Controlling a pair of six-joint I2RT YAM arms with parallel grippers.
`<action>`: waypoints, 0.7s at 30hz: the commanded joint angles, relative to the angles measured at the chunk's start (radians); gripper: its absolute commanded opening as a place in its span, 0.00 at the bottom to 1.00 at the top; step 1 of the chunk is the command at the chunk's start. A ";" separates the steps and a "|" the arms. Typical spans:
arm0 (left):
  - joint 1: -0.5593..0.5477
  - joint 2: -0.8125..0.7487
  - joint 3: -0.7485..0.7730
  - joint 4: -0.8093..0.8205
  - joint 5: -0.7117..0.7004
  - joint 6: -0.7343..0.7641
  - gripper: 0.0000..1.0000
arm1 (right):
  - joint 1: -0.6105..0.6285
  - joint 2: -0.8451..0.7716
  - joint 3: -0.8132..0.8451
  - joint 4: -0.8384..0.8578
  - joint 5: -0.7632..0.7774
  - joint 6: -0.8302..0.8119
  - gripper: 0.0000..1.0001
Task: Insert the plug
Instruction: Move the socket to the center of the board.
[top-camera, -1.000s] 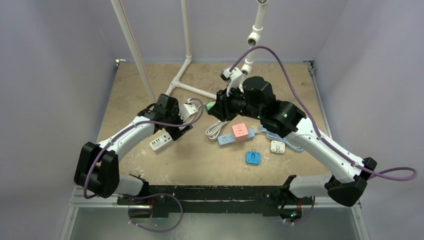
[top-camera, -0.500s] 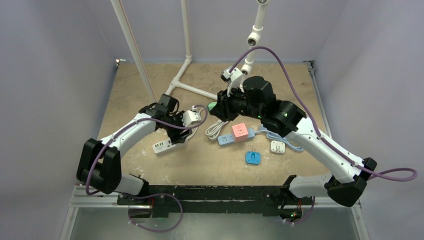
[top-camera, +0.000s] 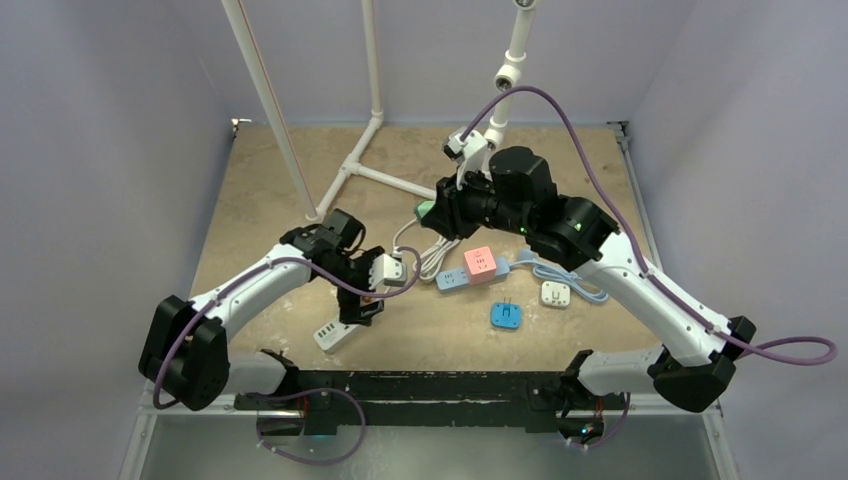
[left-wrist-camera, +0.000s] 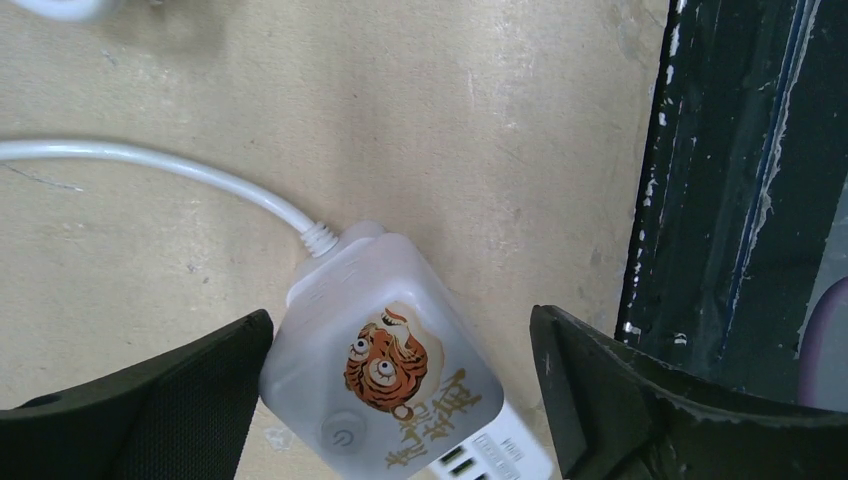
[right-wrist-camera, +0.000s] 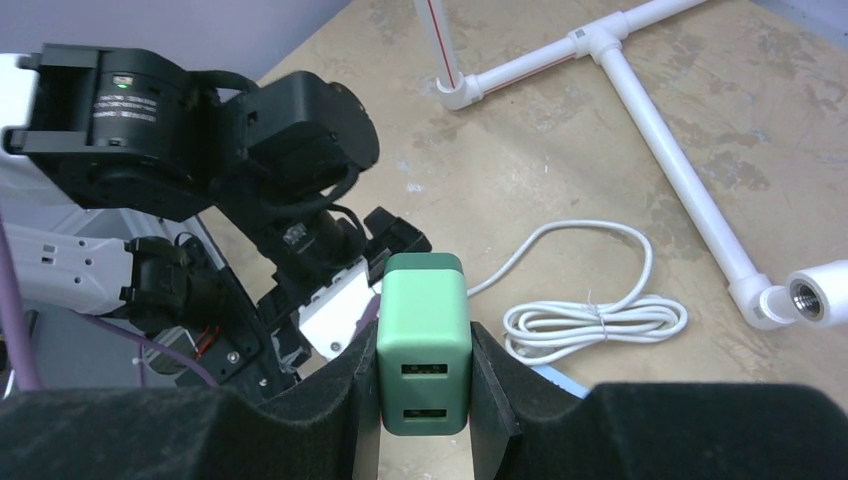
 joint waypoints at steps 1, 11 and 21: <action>0.001 -0.086 0.009 0.038 0.007 0.001 0.99 | -0.005 0.018 0.064 -0.008 -0.008 -0.020 0.00; 0.006 -0.229 0.138 -0.003 -0.024 -0.109 0.99 | -0.005 0.062 0.077 -0.047 -0.009 -0.048 0.00; 0.062 -0.306 0.116 0.062 -0.187 -0.238 0.99 | -0.005 0.160 0.010 -0.261 0.093 -0.058 0.00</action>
